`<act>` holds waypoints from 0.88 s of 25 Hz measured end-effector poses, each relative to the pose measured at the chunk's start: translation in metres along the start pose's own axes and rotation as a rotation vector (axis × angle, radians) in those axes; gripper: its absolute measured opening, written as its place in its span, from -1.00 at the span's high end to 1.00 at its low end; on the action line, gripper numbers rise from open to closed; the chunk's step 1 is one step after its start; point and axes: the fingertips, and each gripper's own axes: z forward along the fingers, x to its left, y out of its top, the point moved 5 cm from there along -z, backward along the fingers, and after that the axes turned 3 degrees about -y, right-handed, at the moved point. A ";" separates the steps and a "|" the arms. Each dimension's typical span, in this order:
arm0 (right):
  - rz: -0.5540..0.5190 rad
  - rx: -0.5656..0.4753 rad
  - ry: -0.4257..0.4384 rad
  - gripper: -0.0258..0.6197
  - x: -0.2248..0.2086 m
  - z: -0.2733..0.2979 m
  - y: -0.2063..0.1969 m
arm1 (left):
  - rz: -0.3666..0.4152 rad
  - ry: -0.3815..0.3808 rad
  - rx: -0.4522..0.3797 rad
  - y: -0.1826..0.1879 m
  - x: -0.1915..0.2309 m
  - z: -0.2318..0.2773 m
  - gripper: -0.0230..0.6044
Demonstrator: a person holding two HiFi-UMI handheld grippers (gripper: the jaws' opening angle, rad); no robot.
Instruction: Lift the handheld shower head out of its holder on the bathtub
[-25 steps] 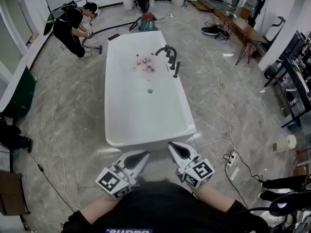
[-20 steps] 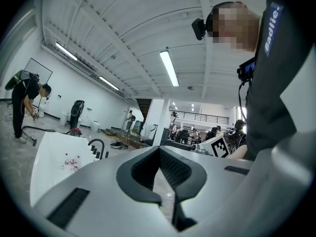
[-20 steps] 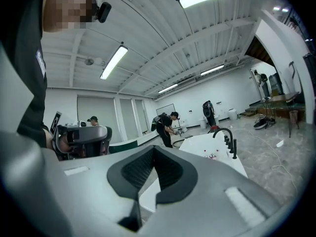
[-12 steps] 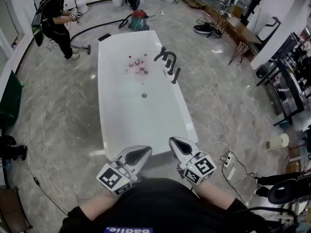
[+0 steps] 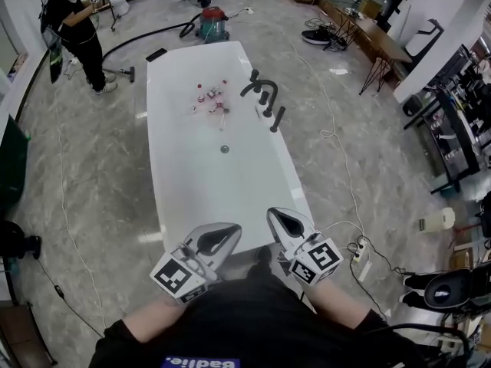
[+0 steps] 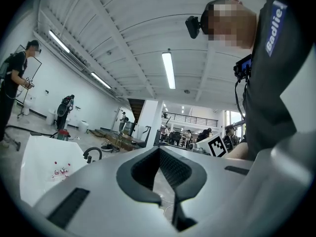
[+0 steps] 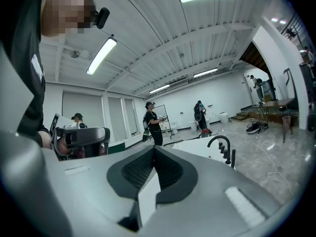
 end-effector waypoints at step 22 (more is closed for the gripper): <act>-0.067 0.082 0.138 0.88 -0.183 0.061 0.029 | 0.005 0.208 -0.029 0.011 0.032 0.119 0.93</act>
